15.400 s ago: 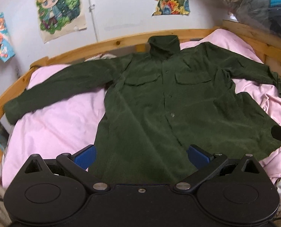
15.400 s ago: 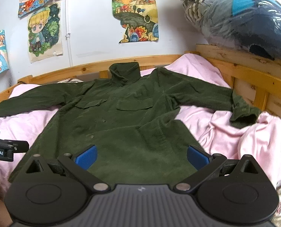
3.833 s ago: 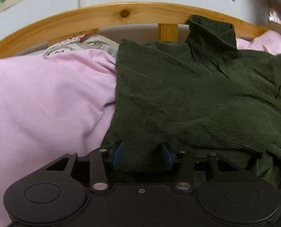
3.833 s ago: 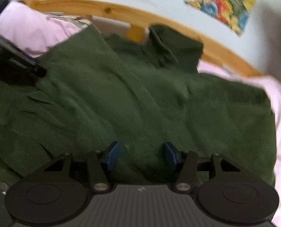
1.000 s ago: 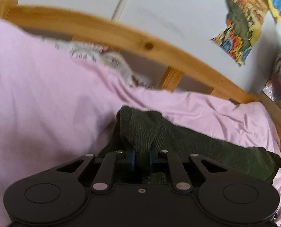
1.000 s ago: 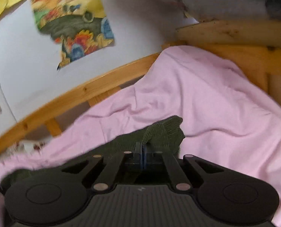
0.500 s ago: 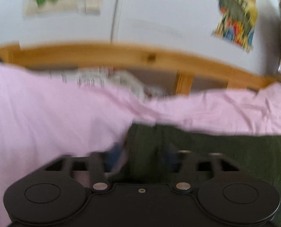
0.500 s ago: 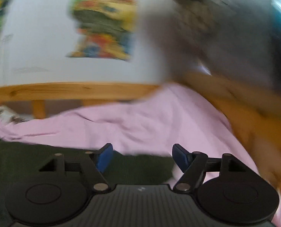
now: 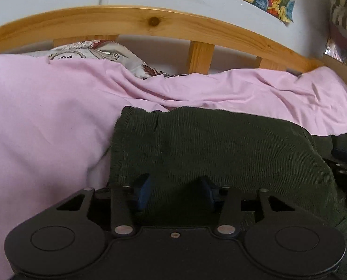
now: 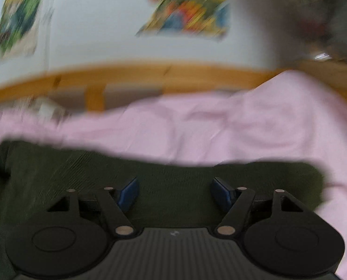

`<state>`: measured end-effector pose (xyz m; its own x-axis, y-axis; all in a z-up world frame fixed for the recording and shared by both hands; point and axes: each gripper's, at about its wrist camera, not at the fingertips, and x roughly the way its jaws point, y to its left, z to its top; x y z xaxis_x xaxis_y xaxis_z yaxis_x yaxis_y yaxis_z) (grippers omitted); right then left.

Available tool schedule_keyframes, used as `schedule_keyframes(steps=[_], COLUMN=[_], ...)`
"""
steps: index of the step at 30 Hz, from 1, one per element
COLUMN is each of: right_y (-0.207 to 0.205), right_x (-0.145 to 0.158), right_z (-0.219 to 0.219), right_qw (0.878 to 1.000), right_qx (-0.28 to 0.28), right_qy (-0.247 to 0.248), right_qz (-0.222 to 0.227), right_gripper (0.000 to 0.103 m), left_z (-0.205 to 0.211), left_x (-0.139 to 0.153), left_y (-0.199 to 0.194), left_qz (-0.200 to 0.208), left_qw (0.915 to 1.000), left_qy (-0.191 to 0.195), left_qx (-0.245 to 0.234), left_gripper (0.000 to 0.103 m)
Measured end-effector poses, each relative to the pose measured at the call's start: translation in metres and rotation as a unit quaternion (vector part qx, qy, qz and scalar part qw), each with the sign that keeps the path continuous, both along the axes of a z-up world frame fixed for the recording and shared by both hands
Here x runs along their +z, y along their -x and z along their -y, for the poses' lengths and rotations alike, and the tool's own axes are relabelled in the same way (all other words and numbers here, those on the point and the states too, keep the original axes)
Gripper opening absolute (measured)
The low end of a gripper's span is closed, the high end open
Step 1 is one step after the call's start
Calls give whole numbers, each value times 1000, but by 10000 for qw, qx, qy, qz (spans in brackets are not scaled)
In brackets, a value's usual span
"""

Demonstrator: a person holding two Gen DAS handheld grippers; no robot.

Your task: Fold large clothes

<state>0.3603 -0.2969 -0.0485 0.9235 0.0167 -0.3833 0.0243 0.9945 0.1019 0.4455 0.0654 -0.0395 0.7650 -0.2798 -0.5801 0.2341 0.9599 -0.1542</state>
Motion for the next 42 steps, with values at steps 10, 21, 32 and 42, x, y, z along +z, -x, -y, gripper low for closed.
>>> schedule_keyframes(steps=[10,21,32,42], right_y=[19,191,235,273], right_x=[16,26,-26,20], right_z=[38,65,107,133], right_qw=[9970,9801,9337,9361], right_qx=[-171,577,351,556], right_qy=[-114,-581,-1971,-2373], right_qz=[-741,-1806,-2968,-2534], right_gripper=[86,103,48,4], left_z=[5,-50,-71,-63], left_x=[9,52,15,24], left_y=[6,112,206,223], left_qz=[-150,-709,-2580,-2592], left_qw=[9999,9972,9660,9640], left_qy=[2,-114,-137,-379], left_qx=[73,222,-122,-454], left_gripper=[55,93,82,10])
